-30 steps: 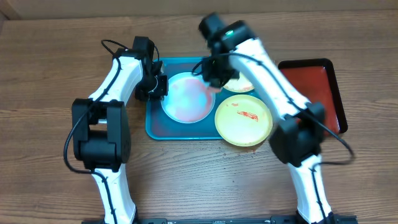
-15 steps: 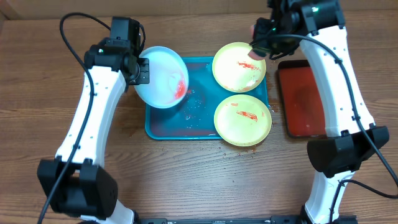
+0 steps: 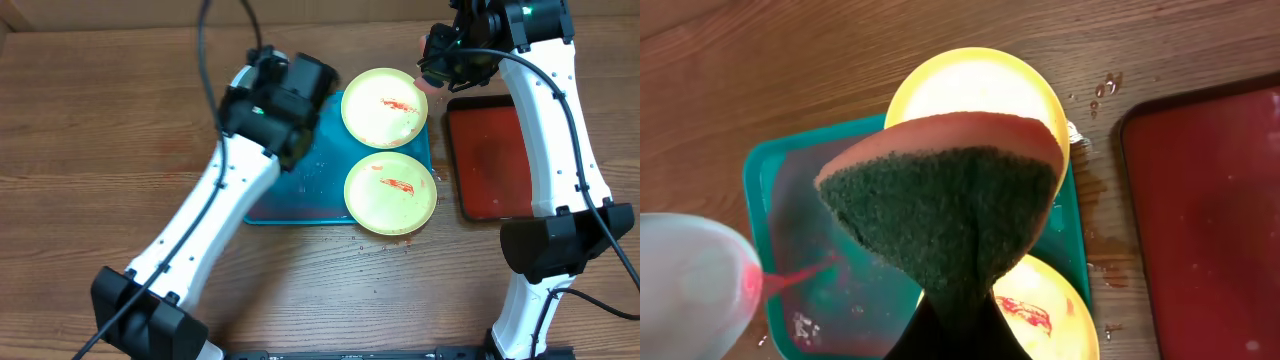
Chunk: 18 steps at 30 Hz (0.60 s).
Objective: Clean dirty plates on tray and stack at the side
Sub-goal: 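Lift the white plate with the left gripper and set it left of tray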
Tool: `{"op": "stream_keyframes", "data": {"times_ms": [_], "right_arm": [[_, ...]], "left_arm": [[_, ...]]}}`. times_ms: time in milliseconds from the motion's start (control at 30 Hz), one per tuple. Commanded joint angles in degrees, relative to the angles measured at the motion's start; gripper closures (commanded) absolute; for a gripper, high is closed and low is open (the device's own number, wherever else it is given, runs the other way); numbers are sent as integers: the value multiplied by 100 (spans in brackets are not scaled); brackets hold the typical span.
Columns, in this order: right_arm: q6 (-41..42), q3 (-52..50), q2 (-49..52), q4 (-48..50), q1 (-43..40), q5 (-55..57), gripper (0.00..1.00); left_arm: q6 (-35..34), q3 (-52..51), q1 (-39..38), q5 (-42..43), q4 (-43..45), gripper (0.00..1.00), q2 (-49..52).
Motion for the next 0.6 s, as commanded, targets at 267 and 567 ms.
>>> {"op": "stream_keyframes", "data": {"times_ms": [267, 567], "right_arm": [[-61, 76, -26, -7, -22, -4, 96], [-59, 76, -26, -24, -22, -4, 96]], "left_arm": [[-656, 59, -898, -2811, 87, 96, 13], [-684, 59, -962, -2887, 92, 96, 13]]}}
